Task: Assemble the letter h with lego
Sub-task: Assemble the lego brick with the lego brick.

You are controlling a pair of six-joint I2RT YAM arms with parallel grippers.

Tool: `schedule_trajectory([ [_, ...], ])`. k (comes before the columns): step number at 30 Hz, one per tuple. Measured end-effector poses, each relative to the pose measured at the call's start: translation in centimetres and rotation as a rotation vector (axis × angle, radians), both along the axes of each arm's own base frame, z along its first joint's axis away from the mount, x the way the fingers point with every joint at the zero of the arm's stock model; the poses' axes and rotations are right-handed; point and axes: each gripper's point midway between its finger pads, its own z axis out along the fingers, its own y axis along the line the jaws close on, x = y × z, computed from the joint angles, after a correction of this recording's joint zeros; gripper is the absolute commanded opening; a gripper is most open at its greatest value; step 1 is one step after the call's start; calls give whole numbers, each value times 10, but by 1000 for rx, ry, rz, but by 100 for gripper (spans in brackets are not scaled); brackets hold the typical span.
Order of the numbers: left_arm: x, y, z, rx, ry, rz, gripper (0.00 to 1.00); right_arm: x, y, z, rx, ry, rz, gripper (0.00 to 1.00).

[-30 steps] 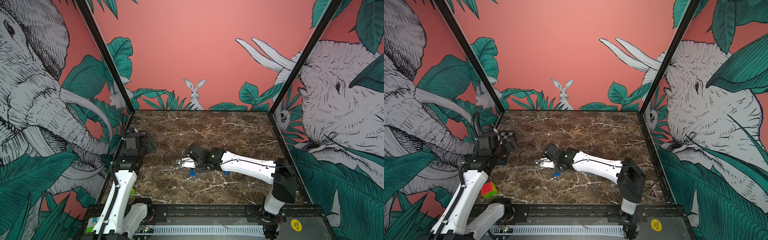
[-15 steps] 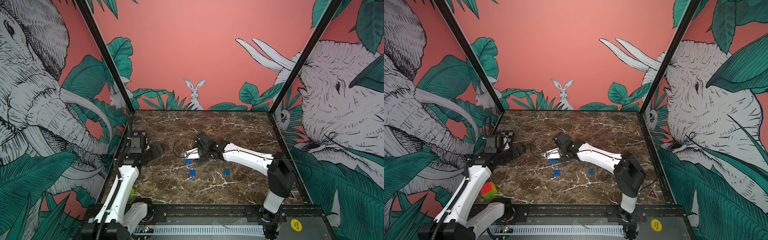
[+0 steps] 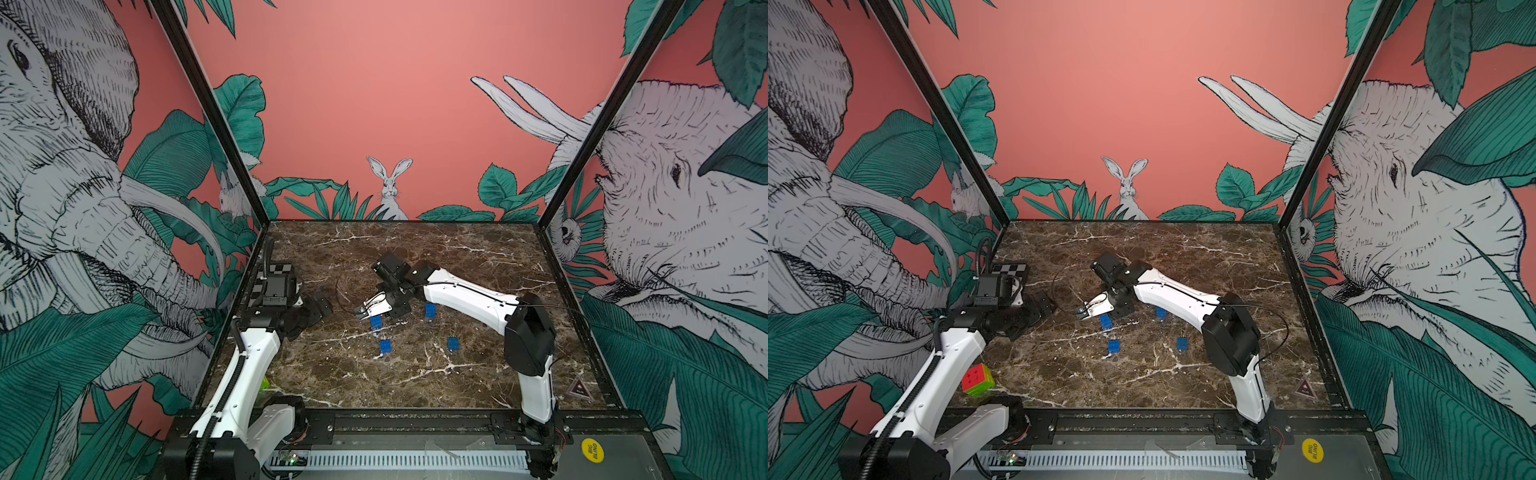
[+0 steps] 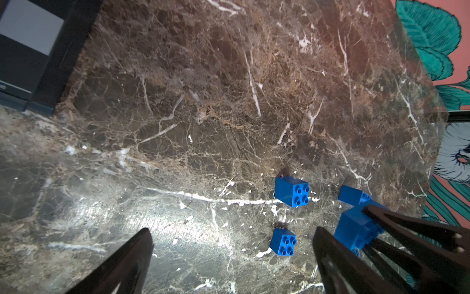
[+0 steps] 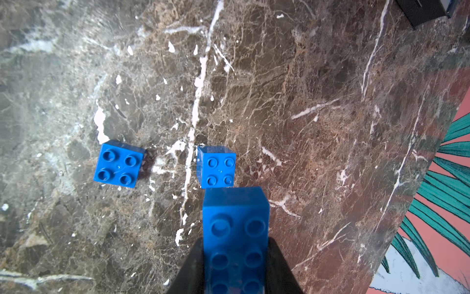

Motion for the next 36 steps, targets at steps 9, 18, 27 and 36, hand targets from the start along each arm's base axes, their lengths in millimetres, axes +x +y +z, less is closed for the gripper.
schedule_trajectory([
  [9, -2, -3, -13, -6, 45, 1, 99, -3, 2, -14, -31, 18, 18, 0],
  [18, 3, -1, -17, 4, 49, 9, 99, -1, 10, -33, -62, 48, 15, 0],
  [27, 10, -2, -22, 7, 51, 6, 99, -1, 11, -40, -86, 73, 12, 0],
  [36, 10, -2, -24, 12, 59, 0, 99, -1, 13, -45, -101, 105, 11, 0],
])
